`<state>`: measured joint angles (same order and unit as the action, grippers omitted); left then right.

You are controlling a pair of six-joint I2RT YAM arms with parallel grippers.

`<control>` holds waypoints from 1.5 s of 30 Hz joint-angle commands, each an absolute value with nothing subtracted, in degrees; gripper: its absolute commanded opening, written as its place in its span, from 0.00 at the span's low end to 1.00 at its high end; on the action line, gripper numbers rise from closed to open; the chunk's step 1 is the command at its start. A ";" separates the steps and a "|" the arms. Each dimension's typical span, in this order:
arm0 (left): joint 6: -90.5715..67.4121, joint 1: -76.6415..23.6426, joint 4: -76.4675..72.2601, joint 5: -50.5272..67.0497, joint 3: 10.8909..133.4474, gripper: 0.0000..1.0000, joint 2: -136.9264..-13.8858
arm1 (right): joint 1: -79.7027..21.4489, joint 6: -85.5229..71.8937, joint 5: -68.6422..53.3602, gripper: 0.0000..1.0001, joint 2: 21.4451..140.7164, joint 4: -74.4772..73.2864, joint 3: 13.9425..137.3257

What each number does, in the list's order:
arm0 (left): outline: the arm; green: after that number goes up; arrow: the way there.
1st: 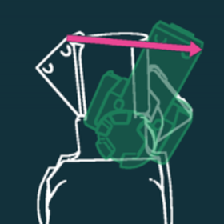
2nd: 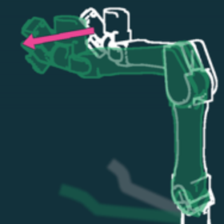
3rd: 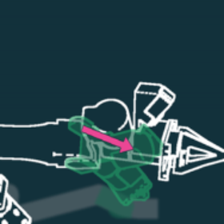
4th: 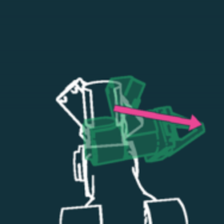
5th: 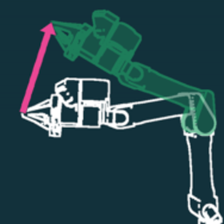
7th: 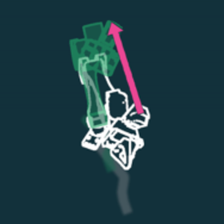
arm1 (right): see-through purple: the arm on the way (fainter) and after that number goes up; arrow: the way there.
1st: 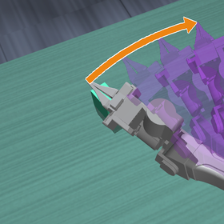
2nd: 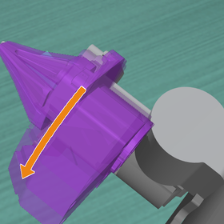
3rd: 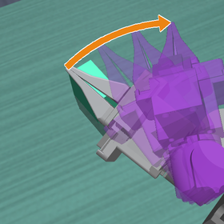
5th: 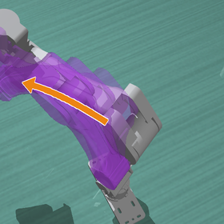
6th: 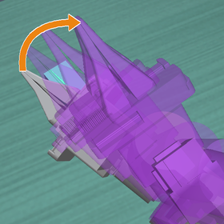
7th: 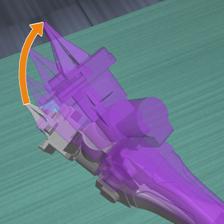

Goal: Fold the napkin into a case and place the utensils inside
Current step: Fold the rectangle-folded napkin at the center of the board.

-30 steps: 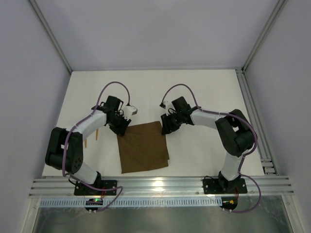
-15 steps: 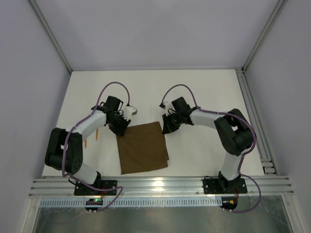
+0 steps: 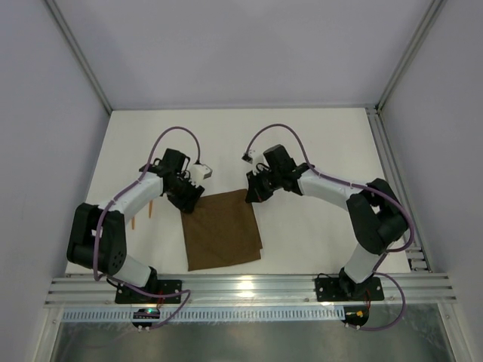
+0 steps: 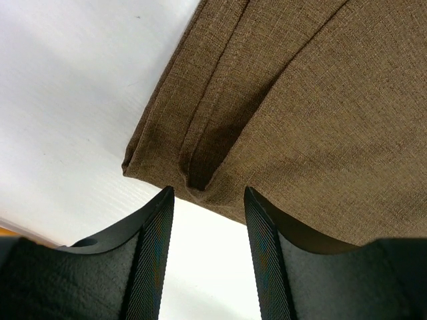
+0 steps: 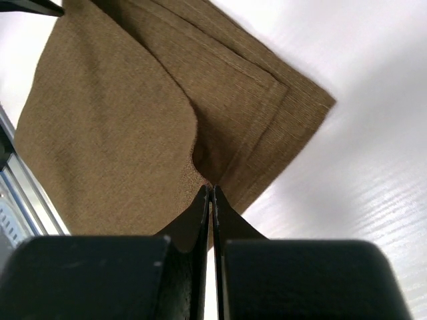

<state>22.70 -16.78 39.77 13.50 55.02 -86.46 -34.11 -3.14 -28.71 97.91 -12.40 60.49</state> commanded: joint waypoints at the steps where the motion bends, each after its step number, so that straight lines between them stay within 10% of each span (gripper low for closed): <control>1: 22.41 -16.88 39.99 14.50 56.16 0.50 -84.82 | -35.42 -1.76 -29.09 0.03 97.64 -12.48 64.68; 5: 22.76 -16.88 39.46 13.98 55.64 0.46 -85.69 | -35.42 -0.97 -28.74 0.03 100.54 -12.04 68.20; 10: 22.68 -16.87 38.32 12.83 54.58 0.00 -86.40 | -35.42 -0.35 -29.27 0.03 105.81 -10.64 71.36; 30: 21.01 -11.17 36.12 13.80 51.42 0.00 -79.01 | -35.77 -0.44 -25.49 0.03 113.12 -9.76 75.06; 39: 21.62 -10.55 34.54 13.88 50.63 0.08 -81.21 | -35.86 1.23 -23.99 0.03 114.60 -11.08 78.04; 45: 21.10 -10.55 33.40 13.71 50.89 0.53 -80.86 | -36.12 0.53 -25.40 0.03 117.06 -10.10 80.94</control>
<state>21.39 -10.74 36.21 13.08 50.74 -81.10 -35.59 -0.01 -25.10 115.44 -11.62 77.52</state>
